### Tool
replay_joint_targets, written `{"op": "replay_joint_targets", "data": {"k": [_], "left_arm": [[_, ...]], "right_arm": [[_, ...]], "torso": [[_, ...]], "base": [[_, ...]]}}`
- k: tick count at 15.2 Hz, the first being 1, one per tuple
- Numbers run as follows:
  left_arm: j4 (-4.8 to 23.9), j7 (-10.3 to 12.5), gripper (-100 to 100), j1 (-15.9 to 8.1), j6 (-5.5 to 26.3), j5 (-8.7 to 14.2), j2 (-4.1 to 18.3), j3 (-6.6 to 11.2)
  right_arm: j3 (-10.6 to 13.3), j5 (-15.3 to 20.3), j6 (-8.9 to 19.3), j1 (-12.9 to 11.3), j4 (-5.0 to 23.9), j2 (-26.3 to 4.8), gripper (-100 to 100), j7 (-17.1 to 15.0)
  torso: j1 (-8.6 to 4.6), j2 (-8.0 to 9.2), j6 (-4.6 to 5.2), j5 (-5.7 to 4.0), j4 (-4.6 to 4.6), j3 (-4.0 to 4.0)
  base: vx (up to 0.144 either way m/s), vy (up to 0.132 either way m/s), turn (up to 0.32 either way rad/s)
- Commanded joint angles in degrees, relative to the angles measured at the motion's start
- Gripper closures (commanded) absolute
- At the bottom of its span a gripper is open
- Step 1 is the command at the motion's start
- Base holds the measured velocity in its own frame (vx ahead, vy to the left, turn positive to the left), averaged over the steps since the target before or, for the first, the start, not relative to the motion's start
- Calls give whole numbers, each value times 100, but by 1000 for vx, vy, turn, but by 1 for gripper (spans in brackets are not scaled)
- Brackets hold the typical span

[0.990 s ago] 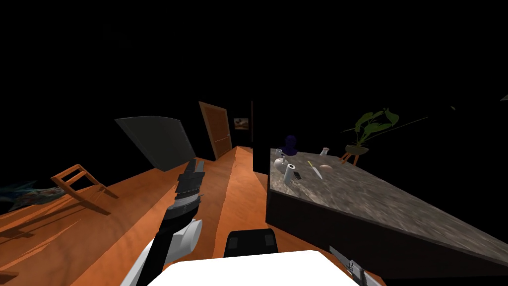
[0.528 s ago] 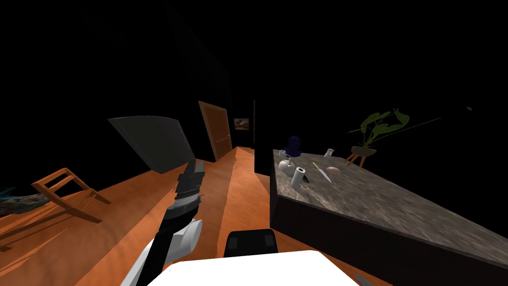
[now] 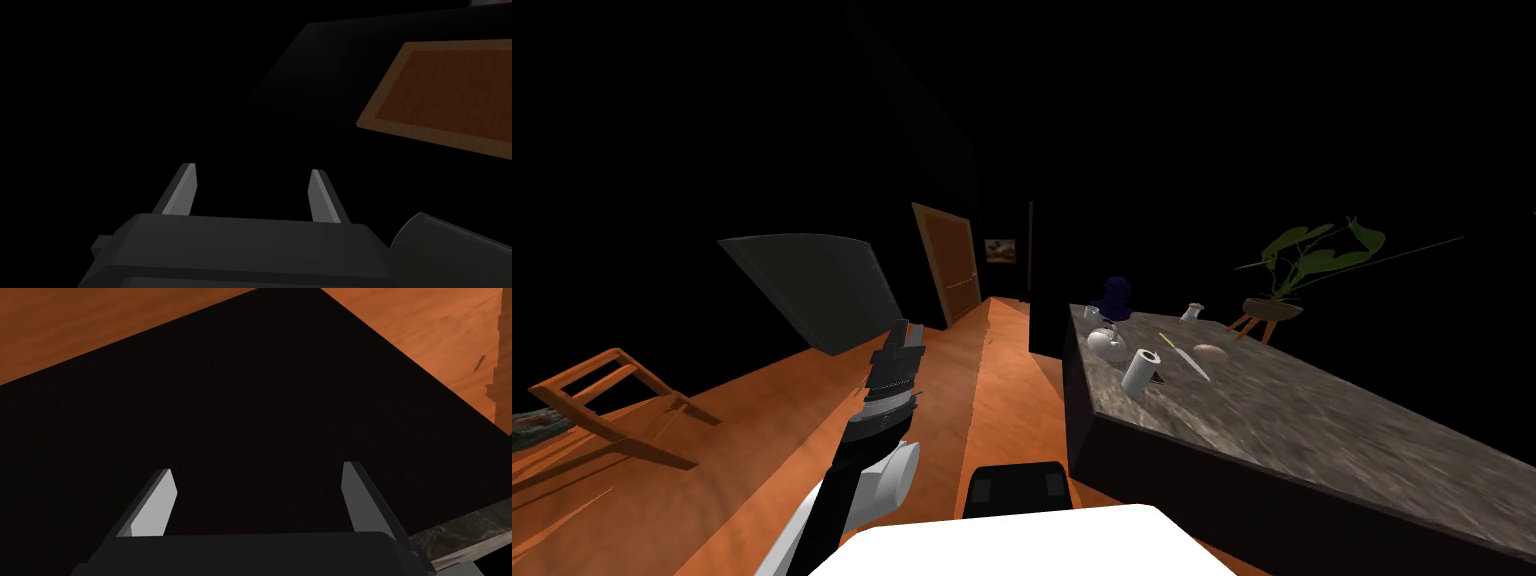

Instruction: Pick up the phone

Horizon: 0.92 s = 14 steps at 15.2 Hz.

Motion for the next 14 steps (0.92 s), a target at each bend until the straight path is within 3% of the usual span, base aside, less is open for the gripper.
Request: {"op": "replay_joint_targets", "data": {"k": [1,2,6,10,14], "left_arm": [[0,0,0,0,0,0,0,0],[0,0,0,0,0,0,0,0],[0,0,0,0,0,0,0,0],[0,0,0,1,0,0,1,1],[0,0,0,2,0,0,2,1]], "right_arm": [[40,16,-14,75,102,-253,-100,-11],[107,50,-77,114,300,-405,-100,-4],[226,112,-193,155,641,-788,-100,10],[359,185,-332,117,991,-1150,-100,35],[416,221,-398,21,1105,-1280,-100,54]], "torso": [[0,0,0,0,0,0],[-4,-5,-1,0,-1,-3],[-14,-14,-2,-3,-4,-9],[-19,-55,-7,-4,-13,-33],[-58,-88,-12,-14,-20,-51]], "base": [[176,111,5],[214,119,22],[197,94,32],[302,77,98],[332,-15,140]]}}
